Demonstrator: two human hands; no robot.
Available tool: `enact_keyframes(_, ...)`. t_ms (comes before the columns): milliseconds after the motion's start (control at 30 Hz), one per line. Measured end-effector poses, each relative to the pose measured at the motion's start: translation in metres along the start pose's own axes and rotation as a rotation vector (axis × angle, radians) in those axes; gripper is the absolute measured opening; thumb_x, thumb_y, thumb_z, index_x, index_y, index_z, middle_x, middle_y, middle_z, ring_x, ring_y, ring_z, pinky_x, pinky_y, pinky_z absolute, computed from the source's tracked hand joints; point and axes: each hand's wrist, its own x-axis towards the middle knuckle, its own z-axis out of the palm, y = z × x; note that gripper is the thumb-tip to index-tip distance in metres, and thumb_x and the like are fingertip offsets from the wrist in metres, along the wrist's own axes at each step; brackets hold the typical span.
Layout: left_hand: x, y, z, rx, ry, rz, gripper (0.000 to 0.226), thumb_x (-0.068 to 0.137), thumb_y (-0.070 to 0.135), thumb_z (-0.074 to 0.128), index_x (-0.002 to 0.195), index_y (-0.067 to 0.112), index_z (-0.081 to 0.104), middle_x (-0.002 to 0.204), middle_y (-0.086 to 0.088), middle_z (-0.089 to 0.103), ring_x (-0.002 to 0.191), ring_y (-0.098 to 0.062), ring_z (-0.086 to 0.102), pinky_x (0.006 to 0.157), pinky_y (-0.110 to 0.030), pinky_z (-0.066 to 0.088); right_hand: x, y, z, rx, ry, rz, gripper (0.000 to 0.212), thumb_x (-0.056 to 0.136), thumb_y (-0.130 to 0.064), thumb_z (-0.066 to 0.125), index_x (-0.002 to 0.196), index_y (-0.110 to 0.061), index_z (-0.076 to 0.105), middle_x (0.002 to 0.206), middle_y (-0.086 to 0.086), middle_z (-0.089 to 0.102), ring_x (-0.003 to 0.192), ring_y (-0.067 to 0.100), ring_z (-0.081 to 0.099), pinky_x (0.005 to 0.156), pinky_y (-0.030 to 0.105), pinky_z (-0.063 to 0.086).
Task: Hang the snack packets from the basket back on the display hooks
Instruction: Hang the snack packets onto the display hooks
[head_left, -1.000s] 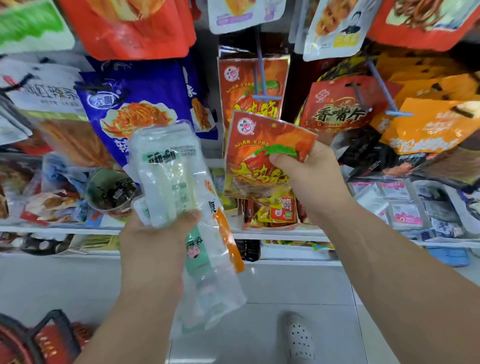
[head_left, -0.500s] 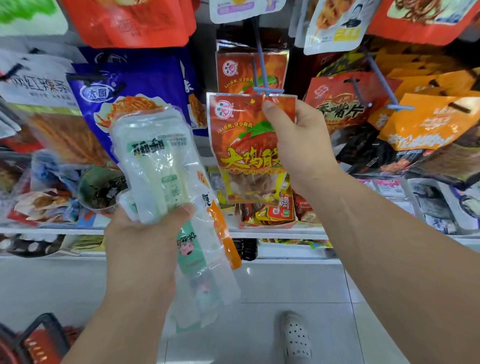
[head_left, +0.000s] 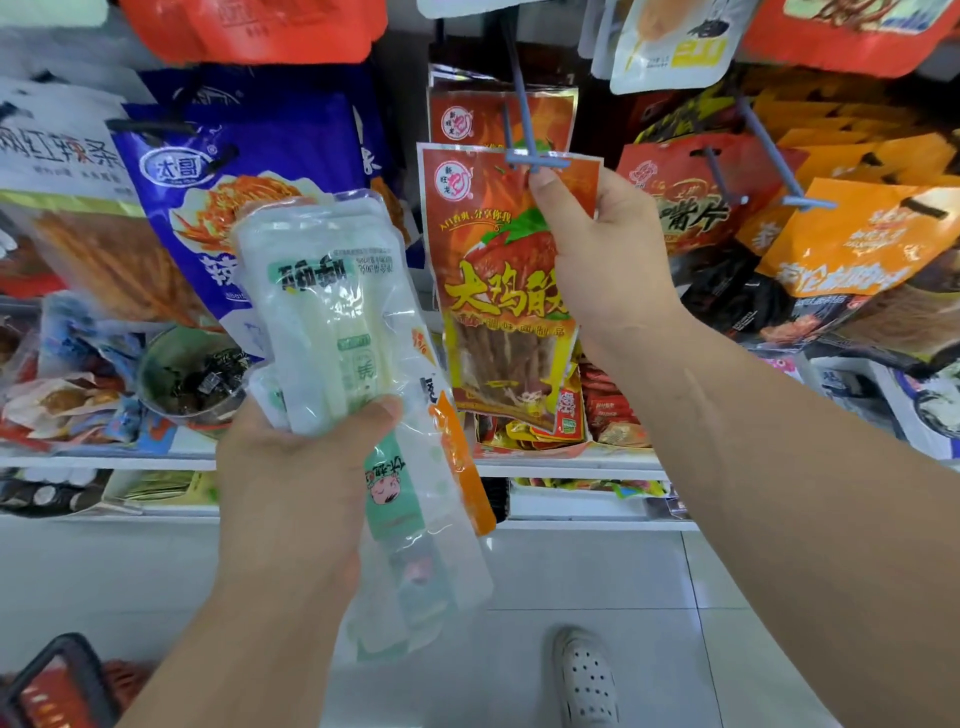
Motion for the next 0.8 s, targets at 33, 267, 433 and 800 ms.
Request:
enact_keyframes(33, 0.000, 0.000, 0.000, -0.004, -0.004, 0.004, 0.037, 0.079, -0.004, 0.081, 0.105, 0.022, 0.074, 0.093, 0.006, 0.081, 0.078, -0.015, 0.079, 0.060, -0.032, 0.062, 0.000, 0.000, 0.000, -0.007, 0.006, 0.005, 0.017, 0.106, -0.024, 0.058, 0.102, -0.017, 0.073, 0.078, -0.013, 0.071, 0.063, -0.002, 0.065, 0.055, 0.016, 0.050)
enact_keyframes(267, 0.002, 0.002, -0.004, 0.003, -0.007, 0.023, 0.039, 0.079, -0.004, 0.081, 0.107, 0.022, 0.073, 0.094, 0.007, 0.081, 0.080, -0.015, 0.079, 0.064, -0.033, 0.063, -0.003, 0.010, 0.002, 0.006, 0.015, 0.044, 0.015, 0.105, -0.029, 0.060, 0.099, -0.025, 0.072, 0.097, -0.002, 0.079, 0.091, 0.018, 0.077, 0.080, 0.047, 0.064)
enact_keyframes(433, 0.005, 0.001, -0.006, -0.004, -0.012, 0.022, 0.041, 0.079, -0.004, 0.081, 0.108, 0.023, 0.073, 0.095, 0.006, 0.081, 0.081, -0.016, 0.079, 0.064, -0.034, 0.063, 0.001, 0.010, 0.001, 0.041, 0.035, 0.020, 0.016, 0.105, -0.028, 0.059, 0.104, -0.021, 0.073, 0.100, 0.001, 0.079, 0.096, 0.020, 0.076, 0.083, 0.047, 0.064)
enact_keyframes(800, 0.005, -0.002, -0.006, -0.007, -0.013, 0.009, 0.037, 0.077, -0.004, 0.083, 0.100, 0.024, 0.073, 0.090, 0.008, 0.081, 0.072, -0.012, 0.077, 0.053, -0.025, 0.059, 0.003, 0.014, 0.005, 0.029, 0.049, 0.052, 0.018, 0.105, -0.031, 0.060, 0.101, -0.022, 0.074, 0.097, 0.007, 0.079, 0.090, 0.029, 0.076, 0.079, 0.054, 0.063)
